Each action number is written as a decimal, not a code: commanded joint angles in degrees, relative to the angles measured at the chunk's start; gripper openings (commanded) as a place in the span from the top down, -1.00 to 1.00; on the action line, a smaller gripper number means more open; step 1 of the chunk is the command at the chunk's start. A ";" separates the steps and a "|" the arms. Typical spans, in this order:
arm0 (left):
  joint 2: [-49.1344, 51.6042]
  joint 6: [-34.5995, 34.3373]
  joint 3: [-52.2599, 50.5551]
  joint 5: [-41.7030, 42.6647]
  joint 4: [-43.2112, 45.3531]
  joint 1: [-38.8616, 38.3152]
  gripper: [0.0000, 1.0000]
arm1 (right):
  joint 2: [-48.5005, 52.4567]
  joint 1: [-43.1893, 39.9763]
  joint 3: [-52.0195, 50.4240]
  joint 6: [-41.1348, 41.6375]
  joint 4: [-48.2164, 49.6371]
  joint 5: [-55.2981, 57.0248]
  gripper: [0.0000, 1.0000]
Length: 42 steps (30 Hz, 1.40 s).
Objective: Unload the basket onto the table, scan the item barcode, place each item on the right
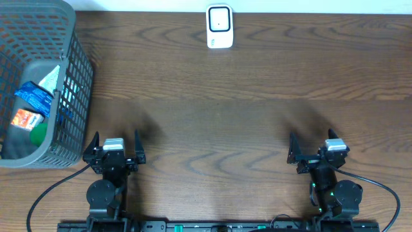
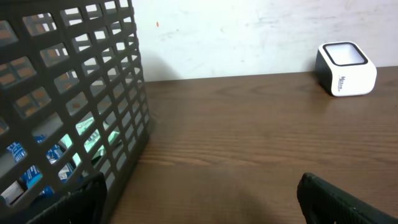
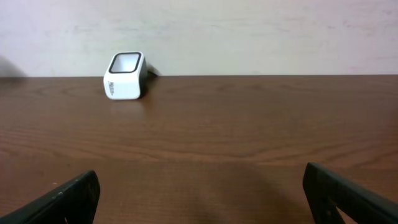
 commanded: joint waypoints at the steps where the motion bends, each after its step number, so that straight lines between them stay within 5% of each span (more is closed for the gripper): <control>1: -0.09 0.35 -1.31 -0.17 -1.86 0.28 -0.96 | 0.13 0.66 -0.09 -0.68 -0.22 0.31 -0.99; 29: 0.22 -0.37 -1.31 -0.07 -1.88 0.28 -0.96 | 0.13 0.66 -0.09 -0.70 -0.22 0.31 -0.98; 32: 0.24 -3.08 -1.25 7.10 -1.77 0.28 -0.96 | 0.13 0.66 -0.09 -0.70 -0.22 0.31 -0.99; 42: 9.99 -5.33 13.77 8.02 -1.90 0.28 -0.96 | 0.13 0.66 -0.09 -0.68 -0.22 0.31 -0.99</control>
